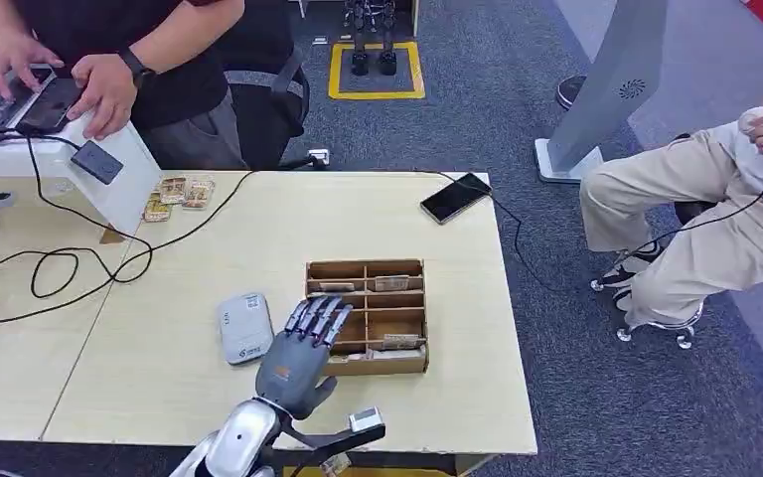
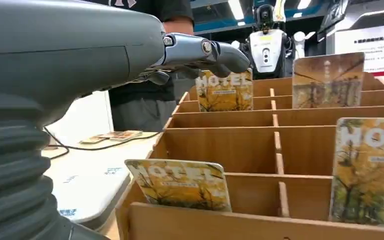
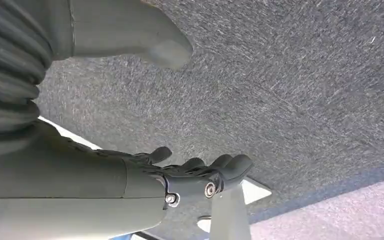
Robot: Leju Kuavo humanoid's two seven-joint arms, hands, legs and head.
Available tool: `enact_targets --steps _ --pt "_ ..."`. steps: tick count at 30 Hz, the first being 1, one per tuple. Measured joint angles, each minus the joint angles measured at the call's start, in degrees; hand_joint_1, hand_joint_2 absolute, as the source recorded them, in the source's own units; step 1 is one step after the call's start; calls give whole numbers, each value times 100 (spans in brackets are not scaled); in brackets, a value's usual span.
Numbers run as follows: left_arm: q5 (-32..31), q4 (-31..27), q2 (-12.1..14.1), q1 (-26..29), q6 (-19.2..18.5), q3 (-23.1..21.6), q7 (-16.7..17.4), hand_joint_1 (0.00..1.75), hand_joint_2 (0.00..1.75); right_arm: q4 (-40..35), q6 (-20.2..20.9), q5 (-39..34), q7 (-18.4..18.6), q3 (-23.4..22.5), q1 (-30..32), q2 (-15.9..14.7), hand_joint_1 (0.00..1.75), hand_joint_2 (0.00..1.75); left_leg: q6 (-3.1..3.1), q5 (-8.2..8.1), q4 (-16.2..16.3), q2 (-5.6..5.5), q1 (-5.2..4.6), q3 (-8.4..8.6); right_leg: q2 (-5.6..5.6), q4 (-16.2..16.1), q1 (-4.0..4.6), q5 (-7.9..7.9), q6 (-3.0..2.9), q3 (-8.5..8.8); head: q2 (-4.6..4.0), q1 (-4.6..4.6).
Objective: Pass the card to the sensor for recognition and then transmit it.
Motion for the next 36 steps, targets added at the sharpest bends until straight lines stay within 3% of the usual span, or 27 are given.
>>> enact_targets --steps 4,8,15,21,27,35,36 --pt "-116 70 -37 0 179 2 57 175 175 2 0 24 -15 0 0 0 0 175 0 0 0 0 0 0 0 0 0 0 0 0 0 -2" --pt "-111 76 -98 35 658 22 52 175 175 2 0 68 -9 0 1 0 0 175 0 0 0 -1 0 -1 -1 0 0 0 0 0 0 0" --pt "-111 76 -133 77 728 28 50 175 175 2 0 83 -9 0 1 0 0 175 0 0 0 -1 0 -1 -1 0 0 0 0 0 0 -2" --pt "-98 76 -199 167 1042 151 -74 175 175 22 0 85 -48 0 0 0 0 175 0 0 0 -1 0 -1 -1 0 0 0 0 1 0 -2" --pt "-175 81 -266 220 1036 269 -166 175 175 37 0 65 -92 0 -1 0 0 175 0 0 0 -1 0 -1 -1 0 0 0 0 0 0 0" --pt "-207 297 -343 177 658 289 -315 175 175 85 0 37 -166 0 -3 0 0 175 0 0 0 -2 0 0 -2 0 0 0 0 2 0 -2" --pt "-190 328 -361 171 662 289 -326 157 175 90 0 33 -177 0 -4 0 0 175 0 0 0 -2 0 1 -2 0 0 0 0 3 0 0"
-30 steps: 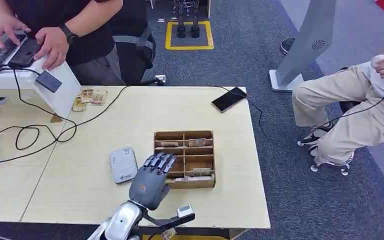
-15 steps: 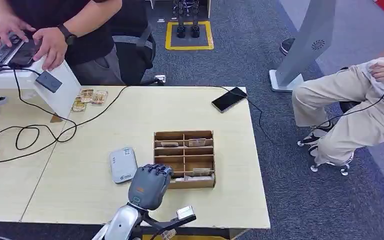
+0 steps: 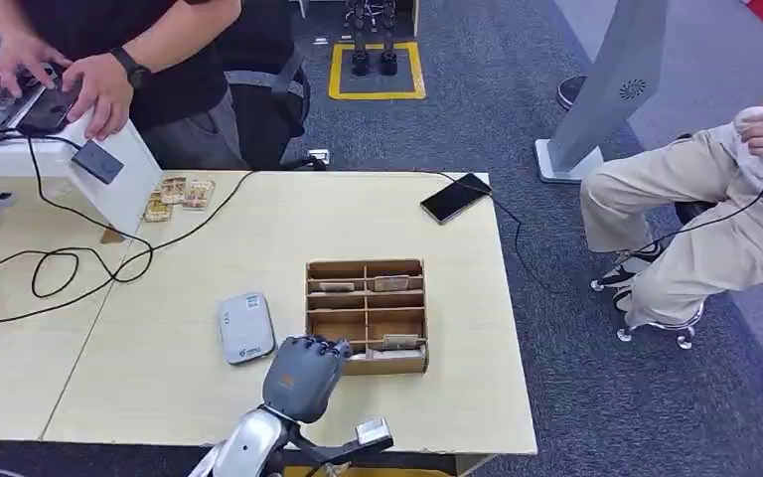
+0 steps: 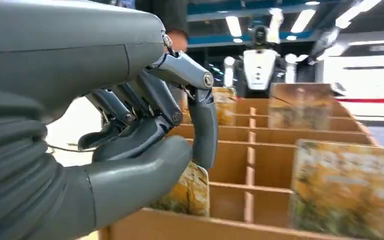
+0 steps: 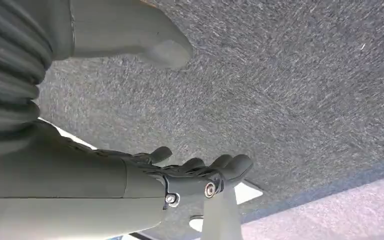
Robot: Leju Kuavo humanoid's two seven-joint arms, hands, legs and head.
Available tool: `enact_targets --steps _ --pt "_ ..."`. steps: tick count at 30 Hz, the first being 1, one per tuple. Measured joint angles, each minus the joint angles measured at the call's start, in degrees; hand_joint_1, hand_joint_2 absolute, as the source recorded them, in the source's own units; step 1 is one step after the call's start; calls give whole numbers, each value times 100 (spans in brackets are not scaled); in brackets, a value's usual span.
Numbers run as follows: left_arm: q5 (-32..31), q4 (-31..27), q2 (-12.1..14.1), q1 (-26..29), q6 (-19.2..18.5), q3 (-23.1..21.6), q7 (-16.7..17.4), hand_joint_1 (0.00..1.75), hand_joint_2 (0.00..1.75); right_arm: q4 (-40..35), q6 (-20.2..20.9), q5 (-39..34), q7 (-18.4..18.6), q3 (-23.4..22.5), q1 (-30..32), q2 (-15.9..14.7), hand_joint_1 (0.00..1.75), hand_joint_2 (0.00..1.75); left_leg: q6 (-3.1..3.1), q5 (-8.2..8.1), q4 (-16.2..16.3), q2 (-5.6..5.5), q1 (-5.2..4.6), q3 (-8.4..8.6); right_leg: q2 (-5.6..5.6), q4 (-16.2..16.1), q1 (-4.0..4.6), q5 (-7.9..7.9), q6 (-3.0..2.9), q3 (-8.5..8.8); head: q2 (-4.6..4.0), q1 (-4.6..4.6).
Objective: Pass the card to the sensor for recognition and then transmit it.
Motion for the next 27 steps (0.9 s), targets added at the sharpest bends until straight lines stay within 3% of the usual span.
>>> enact_targets --steps 1,3,4,5,8,12,14,18,20,21,23,27 --pt "6 24 -20 0 42 0 0 99 175 4 0 0 -9 0 0 0 0 175 0 0 0 0 0 0 0 0 0 0 0 0 0 0" --pt "13 59 -30 0 149 0 2 99 175 18 0 0 -9 0 1 0 0 175 0 0 0 1 0 0 0 0 0 0 0 0 0 -2" --pt "15 70 -35 1 232 0 2 61 175 24 0 0 -15 0 0 0 0 175 0 0 0 0 0 0 0 0 0 0 0 0 0 0" --pt "13 81 -39 4 314 2 4 5 175 31 0 0 -28 0 0 0 0 175 0 0 0 0 0 0 0 0 0 0 0 0 0 0" --pt "-9 85 -41 21 555 13 13 0 175 50 0 -2 -37 0 -1 0 0 175 0 0 0 1 0 -1 0 0 0 0 0 0 0 -2" --pt "15 28 -87 134 1384 109 -97 0 175 61 0 20 -33 0 -1 0 0 175 0 0 0 1 0 -2 0 1 0 0 0 0 0 -2" --pt "204 -292 -193 305 1563 287 -570 0 175 63 0 24 -31 0 -1 0 0 175 0 0 0 0 0 -3 1 0 0 -1 0 -1 0 0" --pt "798 -967 -707 646 1626 1015 -2084 0 175 70 0 35 -9 0 -3 0 0 175 2 -2 0 1 -2 -5 1 0 -2 -1 1 -1 0 0" --pt "1093 -1192 -1041 775 1628 1452 -2672 0 175 70 0 33 13 0 -5 0 0 175 3 -2 0 1 -3 -5 1 -1 -2 -1 1 1 0 4" --pt "1230 -1292 -1081 826 1637 1640 -2945 0 175 70 0 33 20 0 -5 0 0 175 2 -2 0 2 -4 0 1 -1 -3 -1 1 0 0 15" --pt "1407 -1414 -1152 908 1641 1966 -3258 0 175 70 0 28 26 0 -6 0 0 175 2 -1 0 2 -3 1 1 -1 -2 0 1 -1 0 4" --pt "1532 -1554 -1193 985 1641 2260 -3379 0 175 70 0 31 26 0 -7 0 0 175 -1 1 0 0 1 1 -1 0 1 1 0 1 0 2"
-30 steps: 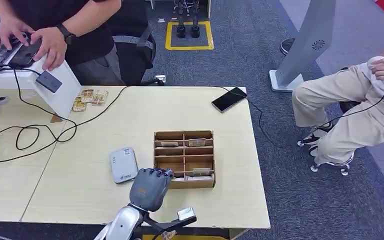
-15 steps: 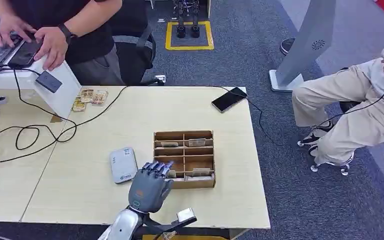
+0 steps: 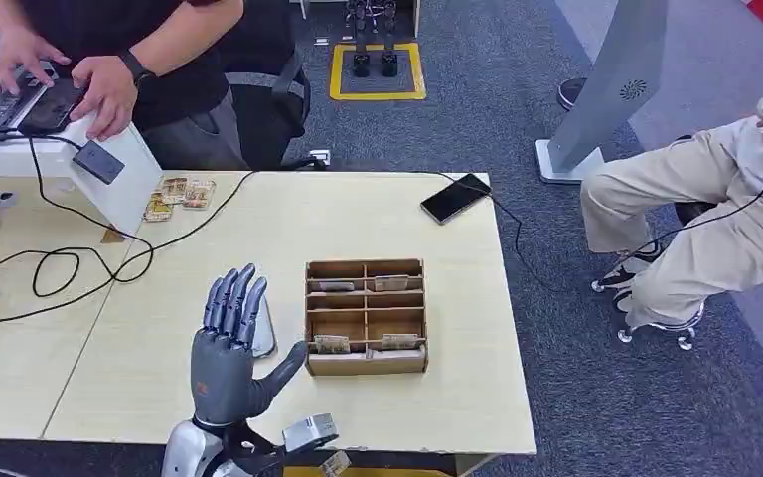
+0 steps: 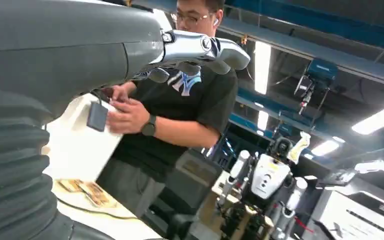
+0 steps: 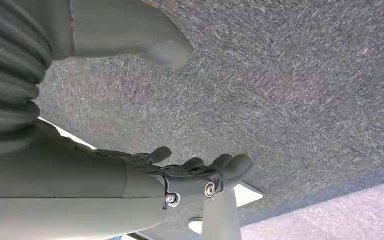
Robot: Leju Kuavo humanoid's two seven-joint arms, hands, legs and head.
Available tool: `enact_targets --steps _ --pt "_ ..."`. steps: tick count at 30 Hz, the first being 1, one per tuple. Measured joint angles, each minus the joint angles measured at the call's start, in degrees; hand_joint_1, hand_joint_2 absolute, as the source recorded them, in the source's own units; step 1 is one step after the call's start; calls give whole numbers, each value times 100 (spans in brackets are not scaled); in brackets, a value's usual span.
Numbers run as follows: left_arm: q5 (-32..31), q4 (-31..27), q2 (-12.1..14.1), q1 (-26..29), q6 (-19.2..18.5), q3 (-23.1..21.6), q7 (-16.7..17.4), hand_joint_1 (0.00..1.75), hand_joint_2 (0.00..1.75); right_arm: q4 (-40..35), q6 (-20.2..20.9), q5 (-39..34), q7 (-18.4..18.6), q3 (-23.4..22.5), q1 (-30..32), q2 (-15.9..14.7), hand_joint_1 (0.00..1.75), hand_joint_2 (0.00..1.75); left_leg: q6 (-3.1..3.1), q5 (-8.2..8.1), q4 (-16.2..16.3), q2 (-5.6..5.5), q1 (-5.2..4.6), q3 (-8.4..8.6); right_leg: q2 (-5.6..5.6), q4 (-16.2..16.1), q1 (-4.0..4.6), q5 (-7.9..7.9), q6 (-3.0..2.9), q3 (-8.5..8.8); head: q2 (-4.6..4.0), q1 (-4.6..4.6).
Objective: Pass the card to the sensor for recognition and then transmit it.
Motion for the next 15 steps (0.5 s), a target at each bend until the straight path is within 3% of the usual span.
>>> enact_targets --steps 10,15 --pt "-40 -120 -35 61 0 229 -72 0 175 2 -2 2 -7 2 -1 0 0 175 -3 2 0 0 -1 -2 1 1 -1 1 -1 0 0 2" --pt "-689 -127 -35 72 0 297 -8 0 175 24 0 24 -70 2 -3 0 0 175 -3 1 0 0 -2 -2 1 0 -2 0 -1 0 0 0"
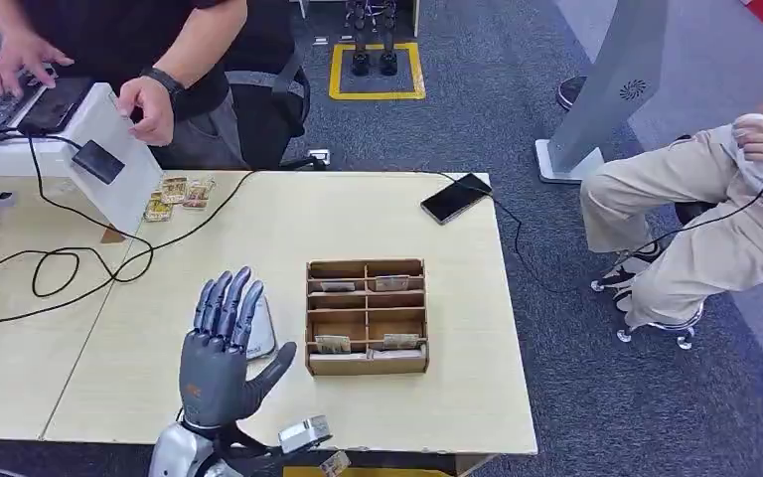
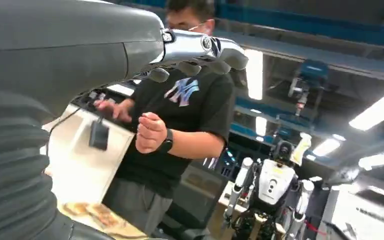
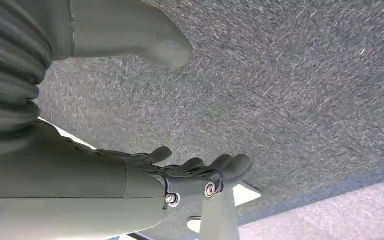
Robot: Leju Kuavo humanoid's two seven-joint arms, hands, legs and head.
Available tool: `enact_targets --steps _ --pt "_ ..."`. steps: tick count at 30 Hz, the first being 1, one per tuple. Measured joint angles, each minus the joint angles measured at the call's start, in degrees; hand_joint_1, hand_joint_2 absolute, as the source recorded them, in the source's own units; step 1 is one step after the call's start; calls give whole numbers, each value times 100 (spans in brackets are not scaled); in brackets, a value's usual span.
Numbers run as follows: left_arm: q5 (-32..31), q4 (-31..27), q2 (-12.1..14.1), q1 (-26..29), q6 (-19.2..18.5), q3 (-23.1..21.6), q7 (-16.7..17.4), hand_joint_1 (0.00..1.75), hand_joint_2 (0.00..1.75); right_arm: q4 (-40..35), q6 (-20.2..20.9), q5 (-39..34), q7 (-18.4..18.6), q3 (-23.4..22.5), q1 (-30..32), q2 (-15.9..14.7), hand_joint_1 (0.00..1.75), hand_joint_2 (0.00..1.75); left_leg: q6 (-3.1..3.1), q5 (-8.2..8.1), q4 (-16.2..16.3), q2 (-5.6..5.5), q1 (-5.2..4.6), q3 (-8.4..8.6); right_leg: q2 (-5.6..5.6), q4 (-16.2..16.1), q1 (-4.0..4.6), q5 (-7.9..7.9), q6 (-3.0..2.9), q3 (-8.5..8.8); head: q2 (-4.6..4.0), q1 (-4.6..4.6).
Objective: Pass the card to the sensor for recognition and then transmit it.
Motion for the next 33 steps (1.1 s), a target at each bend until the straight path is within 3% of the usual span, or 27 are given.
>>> enact_targets --steps 3,7,10,19,25,33 --pt "-776 81 48 -10 0 -15 752 0 175 59 0 -2 -72 0 -10 -7 0 175 0 0 0 2 0 2 1 0 0 0 0 -1 0 2" --pt "-1009 578 179 -132 -26 -320 1686 0 175 142 0 15 -105 0 -24 -24 0 175 0 0 0 -1 0 2 -1 0 1 0 0 -1 0 2" --pt "-1101 1030 361 -280 -259 -699 2139 0 175 179 0 13 -122 0 -36 -31 0 175 -1 0 0 1 0 2 0 0 1 1 0 -1 0 2" --pt "-1114 1552 588 -458 -352 -1106 2262 0 175 219 0 15 -122 0 -42 -39 0 175 0 0 0 1 0 0 1 0 0 0 0 -2 0 2" --pt "-1164 1916 710 -646 -1129 -1396 2768 0 175 225 0 2 -105 0 -43 -39 0 175 0 0 0 1 0 1 0 0 0 1 0 -2 0 0" --pt "-954 2356 822 -853 -1342 -1729 3073 0 175 225 0 26 -87 0 -42 -39 0 175 0 0 0 1 0 1 0 0 0 1 0 -2 0 2"
